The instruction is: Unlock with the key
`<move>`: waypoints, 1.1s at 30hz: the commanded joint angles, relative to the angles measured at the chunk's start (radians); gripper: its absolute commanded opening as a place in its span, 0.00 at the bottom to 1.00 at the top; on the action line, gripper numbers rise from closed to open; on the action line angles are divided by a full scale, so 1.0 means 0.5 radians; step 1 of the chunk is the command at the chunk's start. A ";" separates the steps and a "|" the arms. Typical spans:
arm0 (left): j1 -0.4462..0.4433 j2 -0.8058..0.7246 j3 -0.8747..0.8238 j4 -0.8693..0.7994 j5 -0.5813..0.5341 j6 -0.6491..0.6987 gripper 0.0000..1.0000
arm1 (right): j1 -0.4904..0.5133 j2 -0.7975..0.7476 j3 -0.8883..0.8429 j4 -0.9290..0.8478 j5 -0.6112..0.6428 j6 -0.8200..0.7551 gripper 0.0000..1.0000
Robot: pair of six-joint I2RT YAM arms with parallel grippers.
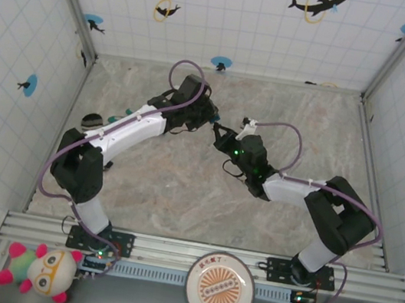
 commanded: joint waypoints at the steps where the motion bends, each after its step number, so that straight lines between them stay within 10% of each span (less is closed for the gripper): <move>1: -0.159 0.017 0.031 -0.111 0.516 0.044 0.00 | 0.015 -0.036 0.095 0.216 -0.084 -0.038 0.00; 33: -0.006 0.024 -0.057 -0.223 0.394 0.166 0.00 | -0.008 -0.538 -0.499 -0.184 -0.239 -0.014 0.34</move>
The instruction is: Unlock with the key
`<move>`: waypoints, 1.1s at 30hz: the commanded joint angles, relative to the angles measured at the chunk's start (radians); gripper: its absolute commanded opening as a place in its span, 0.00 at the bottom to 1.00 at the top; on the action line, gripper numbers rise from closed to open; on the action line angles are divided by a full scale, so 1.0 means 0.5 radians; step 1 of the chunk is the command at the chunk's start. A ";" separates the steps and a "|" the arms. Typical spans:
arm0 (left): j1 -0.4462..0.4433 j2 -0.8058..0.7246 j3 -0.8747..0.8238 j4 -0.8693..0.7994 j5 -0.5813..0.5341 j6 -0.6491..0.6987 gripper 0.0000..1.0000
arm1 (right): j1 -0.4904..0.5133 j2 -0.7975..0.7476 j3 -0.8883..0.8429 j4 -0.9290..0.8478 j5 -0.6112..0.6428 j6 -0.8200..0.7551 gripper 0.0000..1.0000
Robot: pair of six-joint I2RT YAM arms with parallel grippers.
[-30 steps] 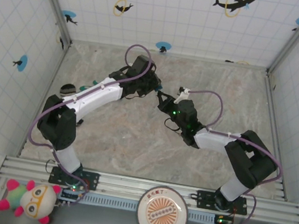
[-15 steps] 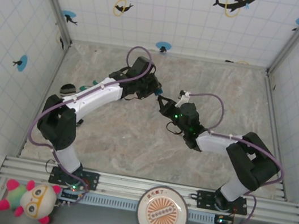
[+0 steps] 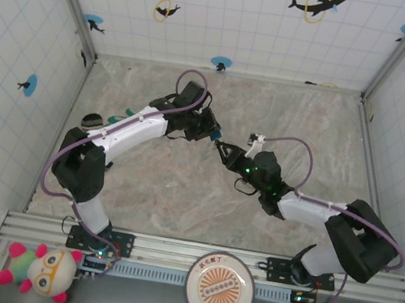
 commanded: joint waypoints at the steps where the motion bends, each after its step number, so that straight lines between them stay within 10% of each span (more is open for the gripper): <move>1: -0.010 -0.001 -0.018 -0.002 0.035 0.044 0.00 | 0.008 -0.080 -0.039 -0.085 -0.006 -0.017 0.30; 33: -0.028 -0.096 -0.060 0.103 0.154 -0.002 0.00 | -0.034 0.179 0.174 0.002 -0.041 0.057 0.09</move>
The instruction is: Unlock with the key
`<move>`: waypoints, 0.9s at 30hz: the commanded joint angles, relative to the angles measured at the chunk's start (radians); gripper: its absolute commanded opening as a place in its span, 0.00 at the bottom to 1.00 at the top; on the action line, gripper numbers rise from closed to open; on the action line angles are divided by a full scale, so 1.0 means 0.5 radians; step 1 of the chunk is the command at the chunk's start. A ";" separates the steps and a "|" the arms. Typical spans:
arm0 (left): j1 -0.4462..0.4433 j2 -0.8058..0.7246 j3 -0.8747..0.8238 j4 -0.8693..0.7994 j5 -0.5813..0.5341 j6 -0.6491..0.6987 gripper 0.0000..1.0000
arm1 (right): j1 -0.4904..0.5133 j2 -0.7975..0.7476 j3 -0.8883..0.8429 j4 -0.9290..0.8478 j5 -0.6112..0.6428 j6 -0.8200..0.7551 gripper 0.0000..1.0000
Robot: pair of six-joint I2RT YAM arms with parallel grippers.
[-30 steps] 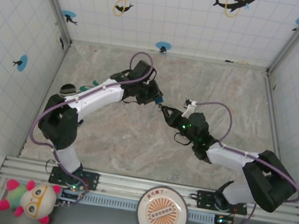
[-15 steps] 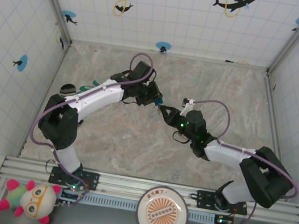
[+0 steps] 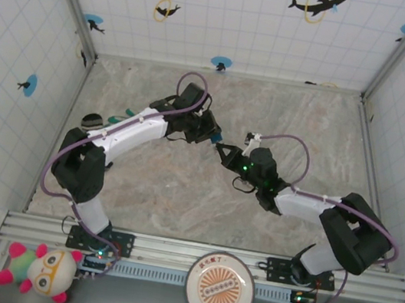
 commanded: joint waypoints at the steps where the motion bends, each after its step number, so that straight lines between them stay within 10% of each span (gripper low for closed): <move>1: -0.022 -0.085 -0.016 0.083 0.090 0.002 0.00 | -0.021 0.033 0.069 0.091 0.001 0.016 0.08; 27: 0.056 -0.489 -0.535 1.032 0.378 -0.038 0.00 | -0.176 0.140 -0.079 0.818 -0.246 0.542 0.00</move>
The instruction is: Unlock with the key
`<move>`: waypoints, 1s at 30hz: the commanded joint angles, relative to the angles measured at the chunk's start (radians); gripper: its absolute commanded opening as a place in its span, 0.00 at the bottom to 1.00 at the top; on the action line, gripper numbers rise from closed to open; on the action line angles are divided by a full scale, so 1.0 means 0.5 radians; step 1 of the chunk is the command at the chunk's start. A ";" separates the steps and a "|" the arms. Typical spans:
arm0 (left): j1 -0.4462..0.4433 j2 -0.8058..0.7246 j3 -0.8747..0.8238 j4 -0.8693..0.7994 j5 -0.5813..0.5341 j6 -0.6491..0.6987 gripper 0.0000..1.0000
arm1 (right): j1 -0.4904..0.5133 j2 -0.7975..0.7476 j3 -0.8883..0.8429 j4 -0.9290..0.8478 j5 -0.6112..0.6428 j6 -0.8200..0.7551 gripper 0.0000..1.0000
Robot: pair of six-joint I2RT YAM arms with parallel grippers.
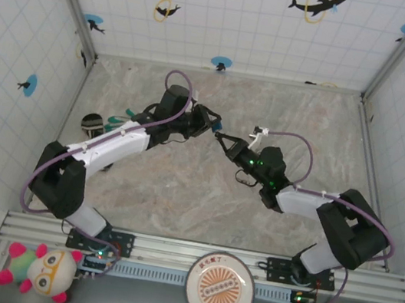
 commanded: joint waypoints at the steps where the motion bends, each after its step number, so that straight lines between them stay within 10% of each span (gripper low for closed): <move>1: -0.016 -0.124 -0.037 0.206 0.235 -0.027 0.00 | -0.056 0.088 -0.053 0.298 0.033 0.199 0.00; 16: 0.022 -0.214 -0.109 0.349 0.289 -0.036 0.00 | -0.101 0.349 -0.050 0.830 -0.116 0.586 0.00; 30: 0.024 -0.095 0.026 -0.069 0.177 -0.028 0.00 | -0.025 -0.159 0.103 -0.752 0.118 -0.270 0.32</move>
